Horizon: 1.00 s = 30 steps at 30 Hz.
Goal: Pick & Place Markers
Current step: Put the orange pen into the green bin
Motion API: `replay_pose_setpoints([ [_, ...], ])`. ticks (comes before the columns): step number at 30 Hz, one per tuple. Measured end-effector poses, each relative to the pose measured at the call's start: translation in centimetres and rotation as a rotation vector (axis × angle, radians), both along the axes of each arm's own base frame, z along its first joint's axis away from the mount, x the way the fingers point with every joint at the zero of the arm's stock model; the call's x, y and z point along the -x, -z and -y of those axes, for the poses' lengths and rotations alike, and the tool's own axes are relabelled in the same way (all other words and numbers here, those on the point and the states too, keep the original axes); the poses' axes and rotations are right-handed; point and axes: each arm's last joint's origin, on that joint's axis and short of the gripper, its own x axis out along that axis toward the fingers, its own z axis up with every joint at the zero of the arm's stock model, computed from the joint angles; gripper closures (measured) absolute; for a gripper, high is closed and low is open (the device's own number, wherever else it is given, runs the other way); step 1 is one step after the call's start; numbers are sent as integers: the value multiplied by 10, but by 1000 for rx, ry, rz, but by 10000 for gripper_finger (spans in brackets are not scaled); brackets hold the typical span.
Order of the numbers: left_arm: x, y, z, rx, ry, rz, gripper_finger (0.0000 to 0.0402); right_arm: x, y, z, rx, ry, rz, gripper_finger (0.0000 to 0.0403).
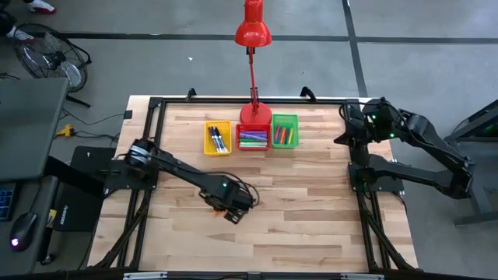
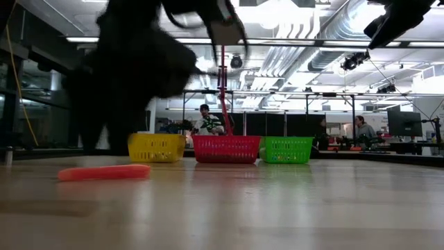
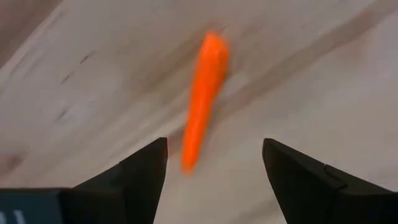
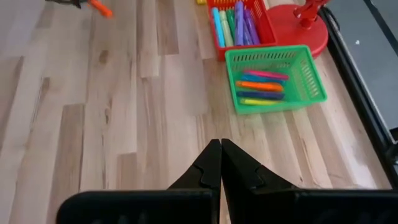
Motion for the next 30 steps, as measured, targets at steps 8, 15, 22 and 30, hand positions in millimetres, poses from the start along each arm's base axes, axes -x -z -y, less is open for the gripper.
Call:
replay_pose_setpoints([
  [8, -4, 20, 0, -53, 150, -12, 160, 6, 1, -4, -13, 3, -15, 403],
  [15, -13, 33, 2, -74, 176, 36, 163, 9, 3, -6, -26, 11, -38, 403],
  [22, -15, 40, 3, -58, 188, 36, 163, 10, 2, -7, -27, 13, -33, 403],
  [30, -16, 45, 4, -13, 209, 18, 196, 10, 2, -7, -26, 16, -33, 403],
])
